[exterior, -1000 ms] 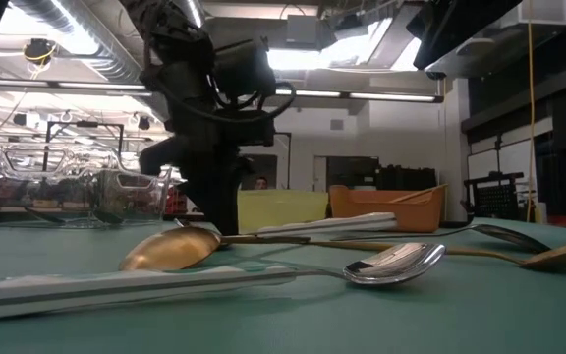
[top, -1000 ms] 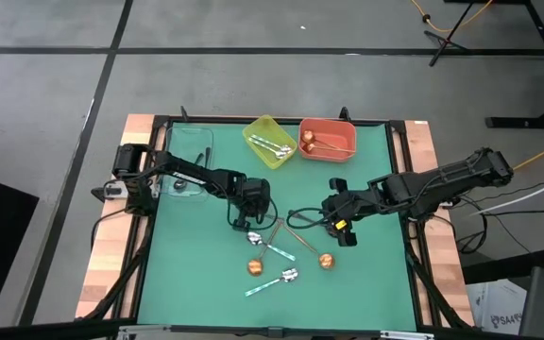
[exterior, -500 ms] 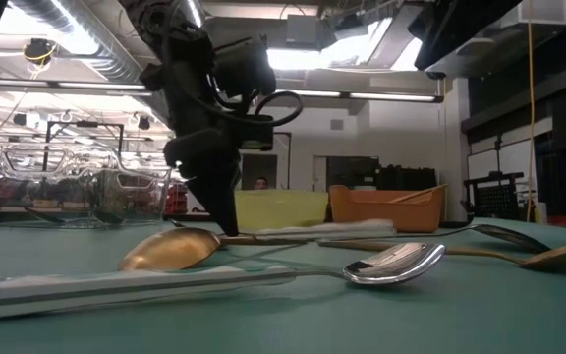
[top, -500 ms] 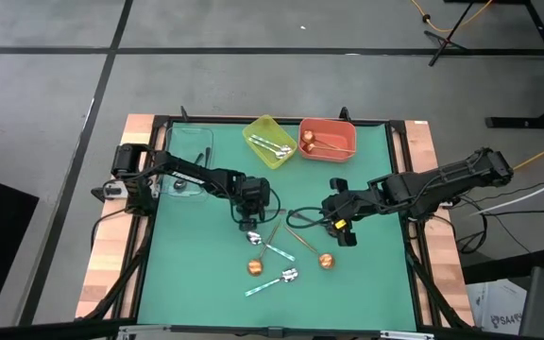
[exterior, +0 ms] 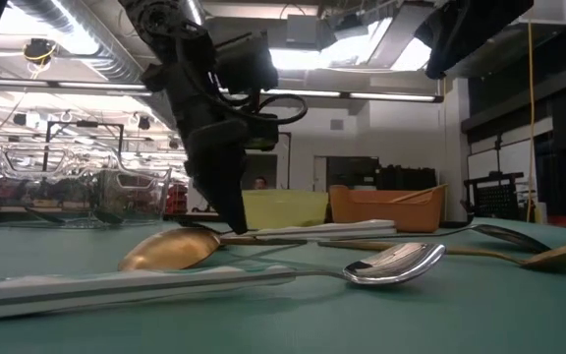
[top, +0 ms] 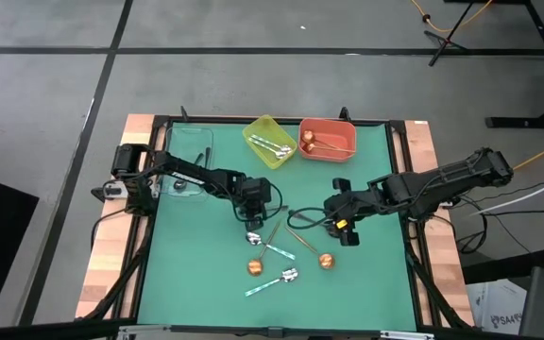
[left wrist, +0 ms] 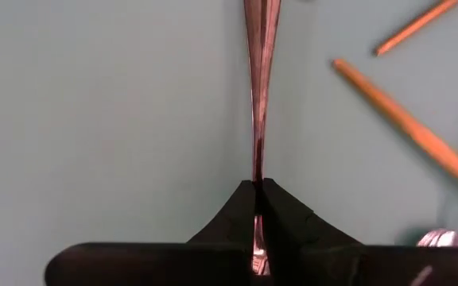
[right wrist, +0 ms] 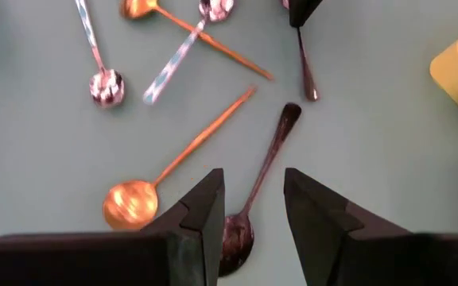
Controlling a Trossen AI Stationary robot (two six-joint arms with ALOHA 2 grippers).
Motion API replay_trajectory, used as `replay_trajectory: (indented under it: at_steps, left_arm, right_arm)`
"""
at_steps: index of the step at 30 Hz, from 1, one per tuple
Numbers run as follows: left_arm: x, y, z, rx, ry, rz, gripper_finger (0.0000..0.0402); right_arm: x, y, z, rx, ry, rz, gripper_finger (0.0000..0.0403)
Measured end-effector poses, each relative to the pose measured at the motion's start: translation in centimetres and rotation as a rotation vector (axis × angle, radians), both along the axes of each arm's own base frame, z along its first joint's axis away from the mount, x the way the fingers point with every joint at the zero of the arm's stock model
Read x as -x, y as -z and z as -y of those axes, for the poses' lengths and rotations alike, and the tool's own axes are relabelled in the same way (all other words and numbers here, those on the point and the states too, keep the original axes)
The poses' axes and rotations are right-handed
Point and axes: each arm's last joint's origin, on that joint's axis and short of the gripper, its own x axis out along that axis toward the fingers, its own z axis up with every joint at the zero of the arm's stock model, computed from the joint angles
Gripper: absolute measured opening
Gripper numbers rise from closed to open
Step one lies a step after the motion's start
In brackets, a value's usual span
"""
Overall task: Sort silverware by color (type)
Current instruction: Put the black spoon into the transparent bin
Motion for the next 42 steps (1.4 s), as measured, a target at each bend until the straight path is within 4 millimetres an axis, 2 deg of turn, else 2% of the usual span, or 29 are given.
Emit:
replay_trajectory:
  at_steps: [12,16,21,25,33,42]
  left_arm:
    - [-1.0,-1.3,0.1,0.036,-0.069,0.152,0.0007]
    - [-0.7,-3.4,-0.2,-0.014,-0.114,0.22,0.0007]
    - [0.3,-7.1,-0.8,-0.086,-0.19,0.331,0.0007]
    - [1.8,-10.5,-1.4,-0.137,-0.257,0.424,0.0007]
    - [6.3,-16.4,-2.5,-0.251,-0.401,0.57,0.0007]
    - [12.2,-20.2,-3.6,-0.372,-0.555,0.598,0.0007]
  right_arm:
    - [0.9,0.2,0.3,0.054,-0.04,-0.067,0.0122]
    - [1.3,-0.3,0.5,0.075,-0.035,-0.05,0.0122]
    - [2.0,-1.0,0.8,0.109,-0.028,-0.016,0.0122]
    - [2.4,-1.3,1.0,0.129,-0.014,-0.005,0.0122]
    - [2.5,-1.3,1.0,0.13,-0.014,-0.009,0.0122]
    - [2.4,-1.3,1.0,0.127,-0.013,-0.001,0.0122]
